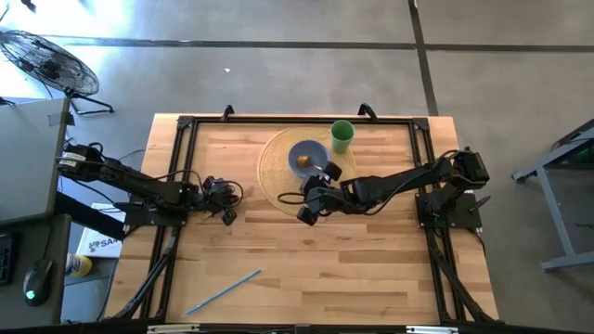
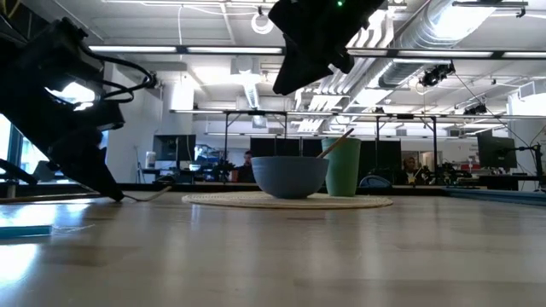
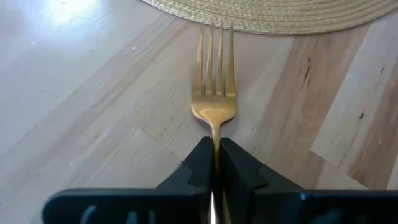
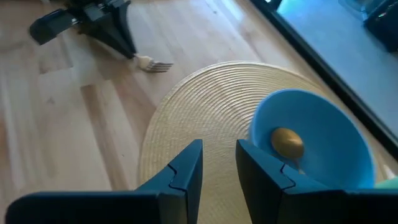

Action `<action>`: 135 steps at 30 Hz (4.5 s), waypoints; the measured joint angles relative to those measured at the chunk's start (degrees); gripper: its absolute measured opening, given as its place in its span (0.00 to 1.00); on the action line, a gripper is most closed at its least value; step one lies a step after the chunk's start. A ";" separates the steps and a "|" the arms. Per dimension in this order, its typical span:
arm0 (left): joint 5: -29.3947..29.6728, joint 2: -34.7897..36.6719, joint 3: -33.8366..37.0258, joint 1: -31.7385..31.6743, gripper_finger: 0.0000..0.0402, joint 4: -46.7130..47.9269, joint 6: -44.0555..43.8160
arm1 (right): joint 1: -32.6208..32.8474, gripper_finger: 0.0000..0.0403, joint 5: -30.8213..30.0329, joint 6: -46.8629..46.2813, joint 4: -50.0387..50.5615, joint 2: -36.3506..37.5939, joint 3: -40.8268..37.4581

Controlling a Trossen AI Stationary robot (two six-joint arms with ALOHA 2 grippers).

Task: Pick & Place Utensil
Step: Put the gold fork into the blue bowl

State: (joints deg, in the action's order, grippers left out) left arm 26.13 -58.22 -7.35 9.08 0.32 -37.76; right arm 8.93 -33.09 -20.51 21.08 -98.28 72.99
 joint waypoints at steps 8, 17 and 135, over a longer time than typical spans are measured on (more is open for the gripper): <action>0.02 -0.14 -1.45 -0.07 0.02 0.32 1.34 | 0.00 0.23 6.48 0.00 -0.04 0.00 0.00; -0.38 -0.11 -4.09 -0.06 0.03 -0.19 2.96 | 0.00 0.23 11.20 0.00 -0.37 0.00 0.00; -37.39 -59.08 -90.76 -33.83 0.02 44.56 52.05 | 15.06 0.22 -4.02 6.45 -42.26 31.93 -40.22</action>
State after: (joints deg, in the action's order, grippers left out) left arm -11.26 -117.30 -98.11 -24.75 44.88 14.29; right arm 23.99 -37.10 -14.06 -21.18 -66.35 32.77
